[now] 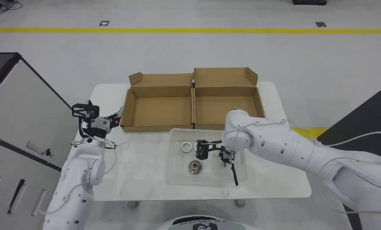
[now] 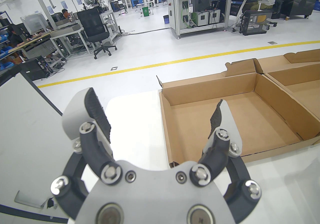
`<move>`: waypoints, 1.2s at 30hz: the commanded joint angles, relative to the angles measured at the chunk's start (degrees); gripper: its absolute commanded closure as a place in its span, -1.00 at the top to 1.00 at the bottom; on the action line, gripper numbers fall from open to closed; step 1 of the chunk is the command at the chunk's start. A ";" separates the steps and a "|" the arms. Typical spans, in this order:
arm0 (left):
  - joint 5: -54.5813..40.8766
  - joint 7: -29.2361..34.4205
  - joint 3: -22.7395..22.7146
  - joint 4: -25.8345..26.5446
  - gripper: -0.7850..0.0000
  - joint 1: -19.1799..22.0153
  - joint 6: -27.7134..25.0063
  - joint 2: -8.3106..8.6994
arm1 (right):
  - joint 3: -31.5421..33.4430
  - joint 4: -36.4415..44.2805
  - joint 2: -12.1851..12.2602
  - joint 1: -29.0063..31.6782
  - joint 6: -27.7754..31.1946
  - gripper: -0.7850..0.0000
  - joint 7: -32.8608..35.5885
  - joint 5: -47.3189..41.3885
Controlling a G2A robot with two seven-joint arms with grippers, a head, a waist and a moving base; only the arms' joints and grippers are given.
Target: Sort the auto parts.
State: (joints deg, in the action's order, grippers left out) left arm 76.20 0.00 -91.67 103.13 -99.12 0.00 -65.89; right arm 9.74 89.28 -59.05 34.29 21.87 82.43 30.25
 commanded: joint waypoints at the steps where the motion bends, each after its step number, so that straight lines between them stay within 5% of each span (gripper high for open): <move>1: 0.00 0.00 0.00 0.00 1.00 0.00 0.00 0.00 | 0.00 -0.25 -0.14 0.10 0.03 -0.42 -0.03 0.03; 6: 0.00 0.00 0.00 0.00 1.00 0.00 0.00 0.00 | 0.00 -0.85 -0.52 0.13 0.03 -1.00 -0.03 -0.25; 21: 0.00 0.00 0.00 0.00 1.00 0.00 0.00 0.00 | 0.00 2.53 1.04 -3.98 0.62 -1.00 -0.63 -6.91; 36: 0.00 0.00 0.00 0.00 1.00 0.00 0.00 0.00 | 6.36 10.28 11.46 -10.86 7.77 -1.00 -7.78 -23.52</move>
State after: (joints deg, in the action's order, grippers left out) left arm 76.20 0.00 -91.67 103.13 -99.12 0.00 -65.89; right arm 15.58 99.28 -48.45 23.45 28.60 75.69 8.10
